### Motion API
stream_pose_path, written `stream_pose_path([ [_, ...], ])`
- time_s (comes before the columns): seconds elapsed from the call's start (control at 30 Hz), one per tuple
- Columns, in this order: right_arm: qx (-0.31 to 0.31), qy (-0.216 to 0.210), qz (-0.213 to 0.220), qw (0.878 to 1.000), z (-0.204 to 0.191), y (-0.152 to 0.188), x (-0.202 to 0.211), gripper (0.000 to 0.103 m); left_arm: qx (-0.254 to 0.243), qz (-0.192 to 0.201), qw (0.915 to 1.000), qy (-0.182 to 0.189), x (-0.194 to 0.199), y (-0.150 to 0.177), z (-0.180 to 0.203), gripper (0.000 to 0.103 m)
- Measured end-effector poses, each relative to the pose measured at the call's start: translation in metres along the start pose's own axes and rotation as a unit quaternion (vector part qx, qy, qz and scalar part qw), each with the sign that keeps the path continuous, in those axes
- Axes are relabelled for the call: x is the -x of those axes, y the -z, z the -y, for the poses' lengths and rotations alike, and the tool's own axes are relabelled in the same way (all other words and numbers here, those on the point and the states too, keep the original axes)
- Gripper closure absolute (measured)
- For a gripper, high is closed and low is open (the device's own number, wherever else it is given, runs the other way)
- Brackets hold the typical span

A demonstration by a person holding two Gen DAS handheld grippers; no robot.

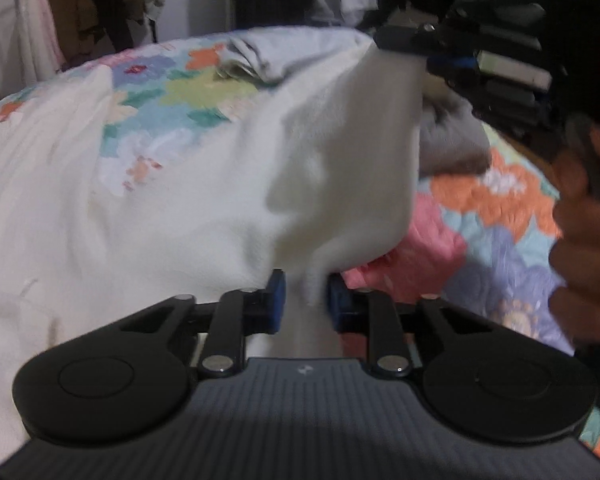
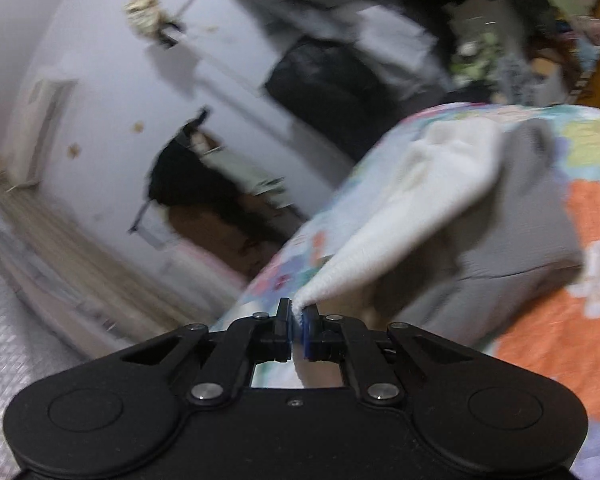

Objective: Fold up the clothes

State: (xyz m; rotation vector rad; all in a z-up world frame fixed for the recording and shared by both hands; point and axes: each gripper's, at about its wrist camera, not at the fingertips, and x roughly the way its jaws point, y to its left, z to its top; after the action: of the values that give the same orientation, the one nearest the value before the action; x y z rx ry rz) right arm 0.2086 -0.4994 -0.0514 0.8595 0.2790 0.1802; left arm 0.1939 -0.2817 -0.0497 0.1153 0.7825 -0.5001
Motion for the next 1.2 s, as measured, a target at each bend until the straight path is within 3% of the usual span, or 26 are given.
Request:
stream_pose_path([
  [0.1,0.040,-0.038,-0.018,0.998,-0.025,0.006,0.000,0.095,0.029,0.010,0.9995,0.007,0.016,0.001,-0.022,0.081],
  [0.27,0.125,-0.080,-0.059,0.987,-0.065,0.026,0.001,0.095,0.078,-0.017,0.9957,0.048,0.048,0.015,-0.074,0.074],
  [0.37,0.142,-0.098,-0.084,0.981,-0.084,0.042,-0.004,0.095,0.083,-0.011,0.9960,0.031,0.082,0.026,-0.105,0.060],
  [0.6,0.157,-0.149,-0.139,0.966,-0.133,0.089,-0.021,0.095,0.117,0.029,0.9927,-0.004,0.152,0.059,-0.184,0.060],
  [0.73,0.178,-0.173,-0.158,0.956,-0.163,0.116,-0.018,0.095,0.162,0.042,0.9857,-0.018,0.169,0.080,-0.222,0.058],
  [0.9,0.183,-0.191,-0.196,0.944,-0.189,0.157,-0.023,0.095,0.228,0.062,0.9712,-0.029,0.180,0.102,-0.251,0.048],
  [1.07,0.222,-0.184,-0.247,0.925,-0.208,0.203,-0.033,0.095,0.240,0.037,0.9700,-0.020,0.186,0.102,-0.272,0.047],
  [1.2,0.309,-0.154,-0.295,0.891,-0.216,0.240,-0.035,0.095,0.248,0.031,0.9676,-0.035,0.189,0.106,-0.283,0.046],
])
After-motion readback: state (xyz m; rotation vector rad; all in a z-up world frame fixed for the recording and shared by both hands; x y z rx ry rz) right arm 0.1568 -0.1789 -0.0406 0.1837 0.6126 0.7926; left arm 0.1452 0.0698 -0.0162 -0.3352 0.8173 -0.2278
